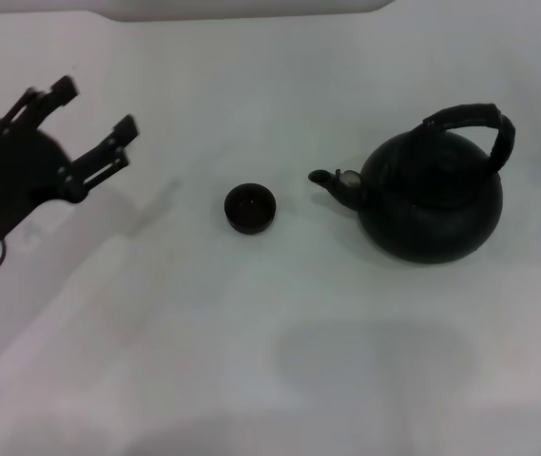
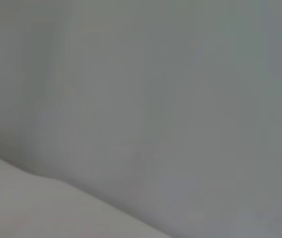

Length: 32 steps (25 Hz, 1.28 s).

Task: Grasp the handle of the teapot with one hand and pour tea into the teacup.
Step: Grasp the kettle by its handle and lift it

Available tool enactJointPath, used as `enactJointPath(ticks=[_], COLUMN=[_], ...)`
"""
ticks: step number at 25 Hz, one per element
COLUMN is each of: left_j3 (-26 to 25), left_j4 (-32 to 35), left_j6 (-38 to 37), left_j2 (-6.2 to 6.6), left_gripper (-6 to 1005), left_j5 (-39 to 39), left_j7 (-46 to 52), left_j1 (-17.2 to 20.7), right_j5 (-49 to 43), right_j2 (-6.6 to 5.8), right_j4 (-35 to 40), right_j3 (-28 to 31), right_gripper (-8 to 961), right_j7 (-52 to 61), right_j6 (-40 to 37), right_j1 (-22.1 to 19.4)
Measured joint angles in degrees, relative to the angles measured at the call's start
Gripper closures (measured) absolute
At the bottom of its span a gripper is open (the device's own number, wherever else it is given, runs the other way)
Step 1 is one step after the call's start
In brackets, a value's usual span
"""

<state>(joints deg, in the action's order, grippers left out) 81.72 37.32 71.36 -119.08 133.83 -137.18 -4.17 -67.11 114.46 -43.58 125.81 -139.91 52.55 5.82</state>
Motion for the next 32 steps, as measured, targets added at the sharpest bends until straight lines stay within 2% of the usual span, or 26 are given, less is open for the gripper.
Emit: enactJointPath(ticks=[1,3,6,11,15,22,32], left_j3=[0.0,-0.3,-1.8,-5.1,-6.7,-6.9,-6.9], left_j4=[0.0,-6.0,-9.1,-12.3,-14.0,-15.3,-15.3], left_j6=[0.0,3.4,4.9,10.4,12.0,12.0,12.4], left_j2=[0.00,0.33,0.44,0.46,0.61,0.61,0.60], left_gripper=[124,124,124,124,128,133,135], left_j5=[0.0,3.2,3.8,4.0,3.8,3.9,3.9], left_j7=[0.0,-4.2,-7.0,-8.4,-8.4,-8.5,-8.1], left_j1=[0.0,-0.5,-0.8,0.6,2.1,2.5,2.0], right_j5=[-2.3,-7.2,-12.1,-13.6,-13.2,-10.1,-6.8], right_j2=[0.29,0.76,0.85,1.21,1.30,1.47,1.33], right_j4=[-2.8,-8.9,-15.1,-22.4,-25.4,-24.8,-21.9], right_j3=[0.0,-0.4,-1.6,-5.3,-11.3,-20.4,-25.0], right_gripper=[82,82,82,82,81,80,80], right_j7=[2.5,8.5,17.8,25.4,27.8,27.6,27.2], right_j6=[0.3,1.5,5.7,12.4,13.8,11.8,7.4], right_j1=[-1.3,-4.5,-8.2,-15.9,-19.5,-19.4,-12.7])
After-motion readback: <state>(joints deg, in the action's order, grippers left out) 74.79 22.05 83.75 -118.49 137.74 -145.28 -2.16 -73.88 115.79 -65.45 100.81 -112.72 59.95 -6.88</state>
